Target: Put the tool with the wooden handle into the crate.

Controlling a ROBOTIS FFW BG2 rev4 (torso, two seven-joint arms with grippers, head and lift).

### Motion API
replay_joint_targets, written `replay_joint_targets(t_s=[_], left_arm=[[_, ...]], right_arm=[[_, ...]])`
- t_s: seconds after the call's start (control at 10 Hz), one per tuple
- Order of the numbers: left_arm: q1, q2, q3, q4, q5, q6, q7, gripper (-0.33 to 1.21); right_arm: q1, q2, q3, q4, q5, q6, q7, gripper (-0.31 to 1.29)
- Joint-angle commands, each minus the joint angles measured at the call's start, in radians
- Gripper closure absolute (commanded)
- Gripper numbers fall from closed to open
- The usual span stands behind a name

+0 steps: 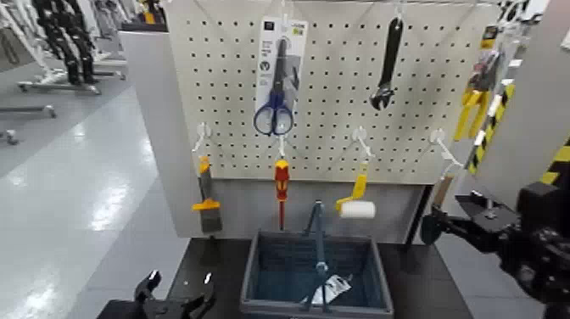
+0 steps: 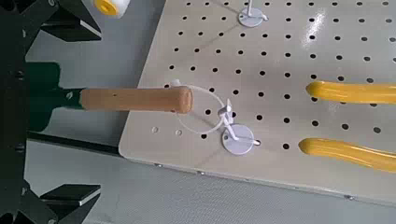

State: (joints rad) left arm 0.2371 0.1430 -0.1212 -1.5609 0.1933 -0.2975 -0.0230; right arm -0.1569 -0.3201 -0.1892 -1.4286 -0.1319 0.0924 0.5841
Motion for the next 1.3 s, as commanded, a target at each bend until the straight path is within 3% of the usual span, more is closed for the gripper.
replay_joint_targets(t_s=[0.1,0.3,0.4,0.8,1.0,1.3], left_arm=[[-0.002,0.000,0.000,0.002,0.000,0.000,-0.002,0.11],[-0.007,-0.002,-0.002,0.007,0.000,-0.002,-0.006,0.11],[-0.009,-0.002,-0.002,0.009,0.000,-0.002,-0.006,0.11],[-0.010,-0.005,-0.002,0.016,0.000,-0.002,-0.009,0.11],[-0.012,-0.005,-0.002,0.016,-0.002,-0.002,-0.011,0.11],[-0.010,-0.005,0.002,0.016,0.000,-0.006,-0.011,0.11]], right_arm=[[-0.066,-0.030,0.056,0.092,-0.031,-0.023,0.019,0.15],[-0.102,-0.042,0.086,0.146,-0.046,-0.039,0.034,0.22],[-0.113,-0.044,0.097,0.157,-0.048,-0.043,0.036,0.34],[-0.124,-0.053,0.120,0.155,-0.051,-0.028,0.037,1.02],[-0.122,-0.053,0.123,0.139,-0.052,-0.008,0.037,1.14],[-0.116,-0.051,0.114,0.125,-0.051,-0.005,0.039,1.14]])
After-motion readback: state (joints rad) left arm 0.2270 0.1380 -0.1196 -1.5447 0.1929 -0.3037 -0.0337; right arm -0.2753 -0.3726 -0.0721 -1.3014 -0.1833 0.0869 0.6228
